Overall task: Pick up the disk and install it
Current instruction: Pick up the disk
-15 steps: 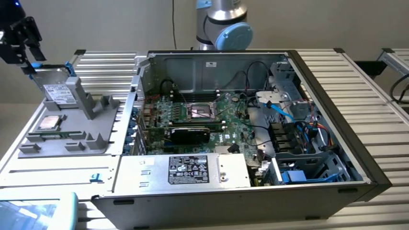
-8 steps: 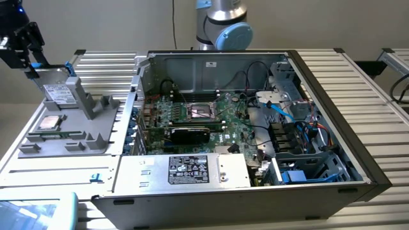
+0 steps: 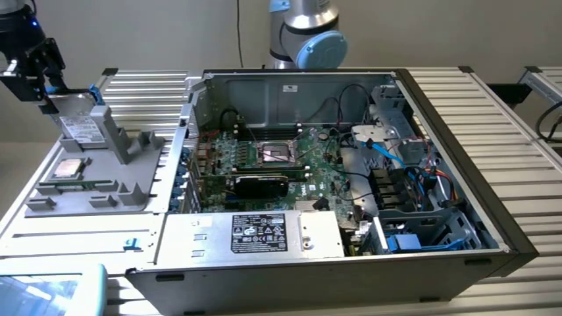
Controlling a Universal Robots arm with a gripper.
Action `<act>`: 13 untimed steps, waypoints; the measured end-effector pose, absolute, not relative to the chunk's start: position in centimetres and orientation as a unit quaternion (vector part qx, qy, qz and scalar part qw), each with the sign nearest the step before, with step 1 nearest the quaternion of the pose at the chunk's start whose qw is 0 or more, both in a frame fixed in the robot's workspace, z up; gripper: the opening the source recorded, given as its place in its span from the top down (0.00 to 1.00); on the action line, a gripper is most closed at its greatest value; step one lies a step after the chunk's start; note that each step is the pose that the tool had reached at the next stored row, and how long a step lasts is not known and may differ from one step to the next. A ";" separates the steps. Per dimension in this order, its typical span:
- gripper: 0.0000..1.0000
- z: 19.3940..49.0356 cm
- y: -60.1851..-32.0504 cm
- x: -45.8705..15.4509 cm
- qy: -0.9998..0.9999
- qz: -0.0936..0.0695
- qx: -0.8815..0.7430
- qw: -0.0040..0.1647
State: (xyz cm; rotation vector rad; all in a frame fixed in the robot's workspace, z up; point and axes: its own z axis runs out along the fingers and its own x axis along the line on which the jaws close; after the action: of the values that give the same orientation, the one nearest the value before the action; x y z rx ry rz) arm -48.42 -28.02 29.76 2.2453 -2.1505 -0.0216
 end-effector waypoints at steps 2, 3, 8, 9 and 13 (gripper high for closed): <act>0.34 29.5 -28.0 -48.4 -0.692 -0.007 0.722 0.016; 0.34 29.5 -28.0 -48.4 -0.692 -0.007 0.722 0.016; 0.34 29.4 -27.9 -48.4 -0.692 -0.007 0.722 0.016; 0.34 29.4 -27.8 -48.4 -0.692 -0.007 0.722 0.016; 0.34 28.9 -27.3 -48.4 -0.692 -0.007 0.722 0.016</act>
State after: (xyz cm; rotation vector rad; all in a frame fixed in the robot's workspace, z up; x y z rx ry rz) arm -48.43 -27.34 28.95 2.2452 -2.1504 -0.0217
